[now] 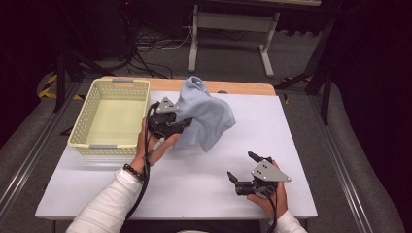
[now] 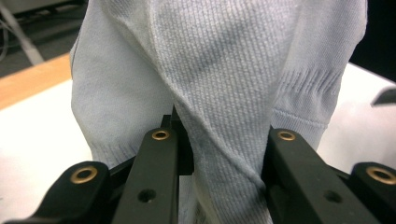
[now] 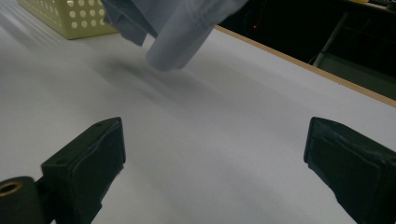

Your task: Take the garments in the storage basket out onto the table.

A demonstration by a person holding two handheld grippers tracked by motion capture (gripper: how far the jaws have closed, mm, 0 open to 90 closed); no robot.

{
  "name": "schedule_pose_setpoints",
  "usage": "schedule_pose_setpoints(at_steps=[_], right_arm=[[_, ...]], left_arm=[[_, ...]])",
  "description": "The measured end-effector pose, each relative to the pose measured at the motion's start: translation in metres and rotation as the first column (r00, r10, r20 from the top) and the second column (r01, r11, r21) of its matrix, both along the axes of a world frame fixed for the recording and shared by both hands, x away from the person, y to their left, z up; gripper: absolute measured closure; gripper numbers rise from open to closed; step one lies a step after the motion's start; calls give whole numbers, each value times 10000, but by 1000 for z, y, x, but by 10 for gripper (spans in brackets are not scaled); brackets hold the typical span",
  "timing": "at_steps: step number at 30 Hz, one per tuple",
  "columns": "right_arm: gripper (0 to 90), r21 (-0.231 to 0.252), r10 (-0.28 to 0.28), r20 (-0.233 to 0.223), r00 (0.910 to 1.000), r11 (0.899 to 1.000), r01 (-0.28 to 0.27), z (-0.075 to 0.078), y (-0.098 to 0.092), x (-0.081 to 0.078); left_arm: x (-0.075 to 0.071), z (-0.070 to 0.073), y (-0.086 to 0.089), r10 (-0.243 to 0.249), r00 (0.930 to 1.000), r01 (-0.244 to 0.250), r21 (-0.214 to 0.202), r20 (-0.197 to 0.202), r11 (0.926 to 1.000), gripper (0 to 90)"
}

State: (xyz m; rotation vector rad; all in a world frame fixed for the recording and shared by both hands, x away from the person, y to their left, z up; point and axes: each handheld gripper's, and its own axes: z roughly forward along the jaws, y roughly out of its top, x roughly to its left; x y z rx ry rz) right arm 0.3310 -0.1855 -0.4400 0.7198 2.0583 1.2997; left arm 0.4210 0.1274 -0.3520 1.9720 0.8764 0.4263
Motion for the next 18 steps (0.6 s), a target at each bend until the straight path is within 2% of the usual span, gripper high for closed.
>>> schedule_pose_setpoints(at_steps=[3,8,9,18], right_arm=[[65,-35,6,-22,10000,10000,-6,0,1,0],[66,-13,-3,4,10000,10000,3,0,0,0],[67,-7,-9,3,10000,10000,9,0,0,0],[72,-4,13,-20,10000,10000,-13,0,1,0]], left_arm=[[-2,-8,-11,-232,9991,234,53,-342,9997,730],[-5,-19,-24,-473,9971,496,383,-590,9980,728],[-5,-24,-27,-566,9958,591,320,-723,9977,726],[0,-31,-33,-457,9955,478,240,-833,9986,694]])
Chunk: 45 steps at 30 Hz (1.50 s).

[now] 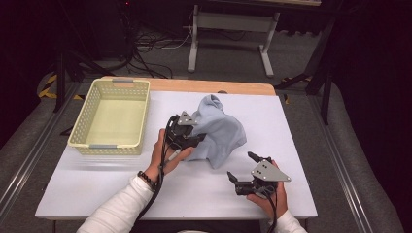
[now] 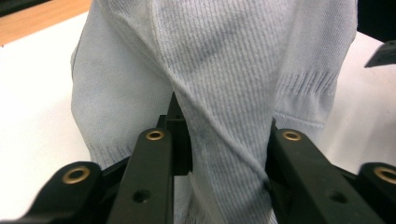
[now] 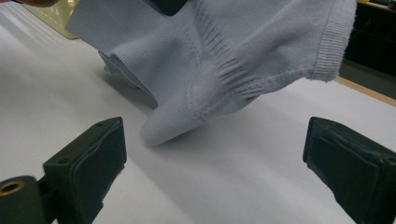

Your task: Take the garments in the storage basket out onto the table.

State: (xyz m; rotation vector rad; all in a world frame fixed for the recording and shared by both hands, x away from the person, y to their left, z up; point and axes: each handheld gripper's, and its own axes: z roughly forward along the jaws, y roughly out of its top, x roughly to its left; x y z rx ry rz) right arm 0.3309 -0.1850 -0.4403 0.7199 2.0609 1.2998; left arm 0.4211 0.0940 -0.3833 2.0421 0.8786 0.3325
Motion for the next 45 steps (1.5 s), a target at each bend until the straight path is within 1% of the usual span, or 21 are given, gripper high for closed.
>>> schedule_pose_setpoints(at_steps=[4,6,9,12,16,17,20,22,25,31,33,34,35,37,39,40,41,42,43,44,45], right_arm=[[74,1,-1,10,10000,10000,1,0,0,0],[79,41,-56,-33,10000,10000,57,0,-1,1],[82,79,-97,-63,9999,9999,97,0,-2,1],[85,77,-97,-63,9999,9999,98,0,-2,1],[88,115,-67,-53,10000,9999,68,0,-2,1],[95,121,-129,42,9999,9998,129,1,-2,0],[106,149,-221,-15,9998,9996,221,1,-3,1],[116,161,-255,-40,9997,9995,255,1,-3,1],[171,324,-375,27,9993,9988,374,2,-6,1],[248,560,-261,-79,9996,9981,265,6,-13,6],[300,523,-456,-305,9985,9975,471,8,-17,16],[300,523,-456,-305,9985,9975,471,8,-17,16],[406,309,-426,-602,9973,9985,445,8,-21,26],[422,203,-469,-748,9961,9986,486,8,-23,32],[386,401,-854,-1259,9884,9950,911,8,-29,51],[386,401,-854,-1259,9884,9950,911,8,-29,51],[385,355,-1065,-1309,9857,9931,1120,7,-31,64],[385,355,-1065,-1309,9857,9931,1120,7,-31,64],[383,122,-1208,-1431,9823,9922,1238,6,-29,78],[383,122,-1208,-1431,9823,9922,1238,6,-29,78],[380,16,-1245,-1740,9768,9919,1267,3,-27,92]], left_arm=[[3,-5,1,44,9999,-46,-157,-168,9999,671],[4,-7,2,81,9998,-85,-238,-175,9997,625],[5,-9,4,-169,9996,159,-435,-221,9989,629],[2,-9,3,-236,9996,239,-197,168,9995,598],[-3,-8,5,-297,9979,309,-207,575,9993,485],[-7,-8,8,-368,9958,390,-253,836,9989,454],[-13,-9,11,-594,9905,599,-1,1238,9982,361],[-16,-10,12,-641,9891,637,73,1324,9979,335],[-24,-19,17,-954,9809,847,688,1695,9940,270],[-31,-33,25,-1328,9759,1105,1326,1733,9850,239],[-33,-44,28,-1516,9760,1252,1670,1563,9780,230],[-33,-44,28,-1516,9760,1252,1670,1563,9780,226],[-33,-47,29,-1486,9765,1167,1970,1559,9734,226],[-34,-54,33,-1329,9784,954,2249,1581,9697,227],[-32,-58,36,-1394,9814,1073,2252,1320,9684,248],[-32,-59,37,-1408,9809,1071,2316,1343,9669,248],[-31,-59,38,-1438,9803,1099,2310,1355,9667,277],[-29,-60,39,-1446,9809,1125,2270,1299,9674,277],[-28,-61,40,-1435,9821,1139,2219,1221,9684,307],[-27,-62,39,-1388,9844,1127,2178,1083,9695,307],[-26,-63,39,-1454,9839,1173,2388,1036,9640,364]])
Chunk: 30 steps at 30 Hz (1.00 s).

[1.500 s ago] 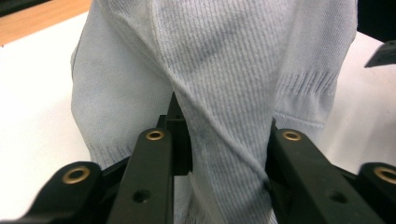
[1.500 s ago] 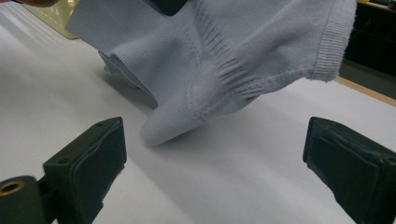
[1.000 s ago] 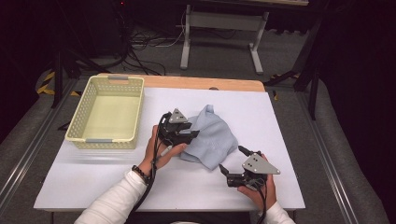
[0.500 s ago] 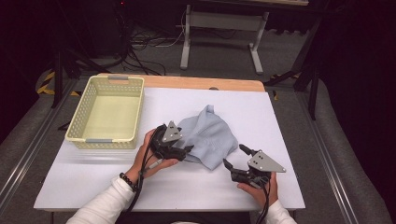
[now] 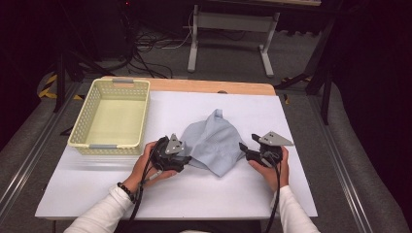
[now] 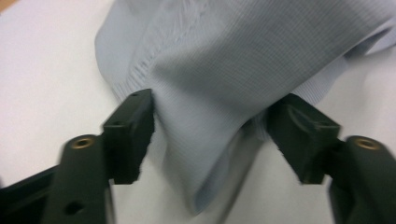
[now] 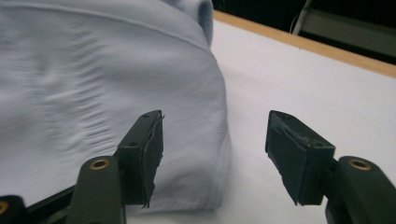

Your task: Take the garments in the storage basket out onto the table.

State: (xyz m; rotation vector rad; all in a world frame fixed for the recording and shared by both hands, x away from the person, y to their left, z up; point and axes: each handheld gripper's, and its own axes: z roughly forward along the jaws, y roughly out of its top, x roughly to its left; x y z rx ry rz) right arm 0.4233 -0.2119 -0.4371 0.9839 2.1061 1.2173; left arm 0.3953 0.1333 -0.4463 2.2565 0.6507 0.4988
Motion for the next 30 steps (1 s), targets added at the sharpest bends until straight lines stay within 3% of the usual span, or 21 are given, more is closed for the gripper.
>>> schedule_pose_setpoints(at_steps=[1,2,3,4,6,9,11,12,14,16,17,18,20,25,30], right_arm=[[380,0,0,0,10000,10000,0,0,0,0],[357,196,55,-518,9986,9998,-44,-2,2,12],[357,196,55,-518,9986,9998,-44,-2,2,12],[355,-264,129,-804,9967,9995,-151,-6,5,20],[357,-495,245,-1256,9918,9983,-309,-13,7,27],[366,-563,235,-1541,9878,9979,-325,-16,7,31],[408,-771,99,-1482,9889,9968,-216,-14,7,32],[469,-1002,211,-1676,9856,9942,-383,-16,6,37],[489,-803,281,-1938,9806,9958,-444,-17,4,39],[590,-601,635,-2313,9708,9950,-794,-16,4,43],[590,-601,635,-2313,9708,9950,-794,-16,4,43],[667,-844,806,-2372,9681,9911,-1032,-17,8,42],[719,-922,848,-2388,9674,9897,-1095,-17,11,41],[816,-788,998,-2321,9676,9895,-1209,-15,7,39],[840,-770,864,-1772,9804,9919,-1013,-5,3,31]], left_arm=[[0,-1,-1,62,10000,-62,34,-53,10000,364],[0,-2,-1,94,9999,-93,67,-124,9999,387],[1,-3,-2,89,9997,-88,48,-225,9999,387],[2,-4,-2,41,9995,-40,53,-308,10000,452],[5,-9,-2,78,9983,-75,43,-575,10000,479],[9,-12,-2,76,9963,-78,-24,-858,10000,493],[9,-12,-3,139,9968,-134,62,-784,9999,609],[9,-12,-4,174,9972,-165,130,-727,9998,655],[10,-11,-5,277,9972,-264,191,-690,9995,676],[10,-11,-5,375,9981,-356,386,-497,9986,782],[10,-11,-5,419,9979,-402,349,-503,9986,782],[11,-10,-4,437,9974,-421,296,-580,9987,810],[12,-9,-3,441,9970,-429,200,-637,9989,816],[8,-2,1,496,9976,-493,67,-490,9988,824],[-1,16,9,536,9985,-539,-412,-89,9977,827]])
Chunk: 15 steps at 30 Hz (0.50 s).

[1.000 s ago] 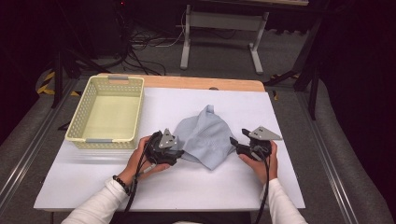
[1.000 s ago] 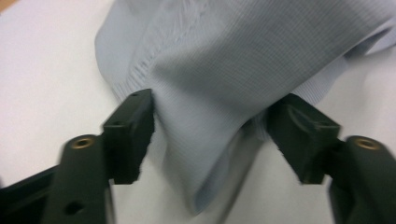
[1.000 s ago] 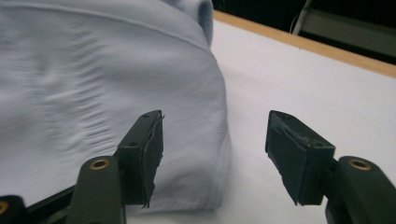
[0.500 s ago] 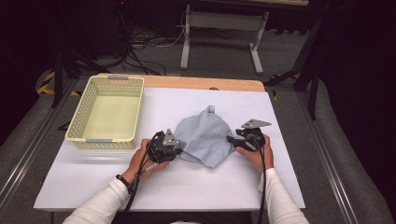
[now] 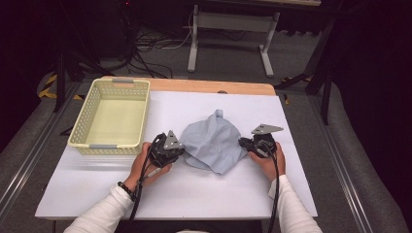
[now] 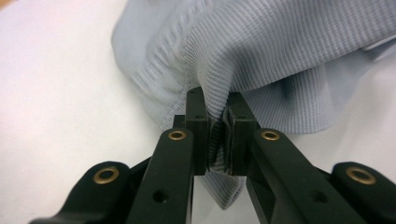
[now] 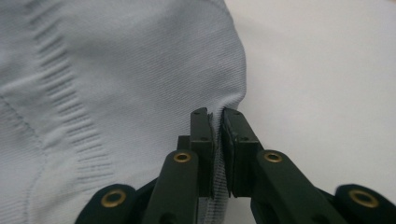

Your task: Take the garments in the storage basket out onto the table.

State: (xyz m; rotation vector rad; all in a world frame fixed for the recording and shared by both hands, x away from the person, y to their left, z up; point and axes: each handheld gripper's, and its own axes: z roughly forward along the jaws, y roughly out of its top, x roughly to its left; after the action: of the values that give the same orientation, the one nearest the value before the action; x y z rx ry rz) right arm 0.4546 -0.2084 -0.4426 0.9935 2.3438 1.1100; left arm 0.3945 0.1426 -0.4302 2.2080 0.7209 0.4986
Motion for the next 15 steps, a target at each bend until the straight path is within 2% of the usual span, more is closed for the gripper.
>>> schedule_pose_setpoints(at_steps=[3,4,7,8,10,14,15], right_arm=[[847,283,-174,575,9982,9995,158,11,-5,-7],[849,387,-254,767,9967,9990,225,15,-7,-10],[859,777,-411,1272,9910,9965,313,28,-12,-19],[900,972,-486,1658,9850,9947,327,36,-13,-26],[900,1183,-505,1969,9791,9926,274,45,-15,-32],[900,1174,-278,2164,9759,9931,22,52,-13,-40],[898,913,-173,2230,9747,9958,-33,51,-10,-42]], left_arm=[[-6,12,7,-90,9995,99,-326,289,9994,829],[-8,16,9,-91,9988,107,-331,482,9994,829],[-15,26,15,-20,9973,59,-535,731,9986,829],[-16,29,17,-33,9965,78,-541,829,9985,829],[-20,33,22,-31,9958,93,-668,914,9977,828],[-31,37,28,-96,9952,157,-609,979,9980,829],[-36,36,30,-142,9954,198,-578,946,9981,828]])
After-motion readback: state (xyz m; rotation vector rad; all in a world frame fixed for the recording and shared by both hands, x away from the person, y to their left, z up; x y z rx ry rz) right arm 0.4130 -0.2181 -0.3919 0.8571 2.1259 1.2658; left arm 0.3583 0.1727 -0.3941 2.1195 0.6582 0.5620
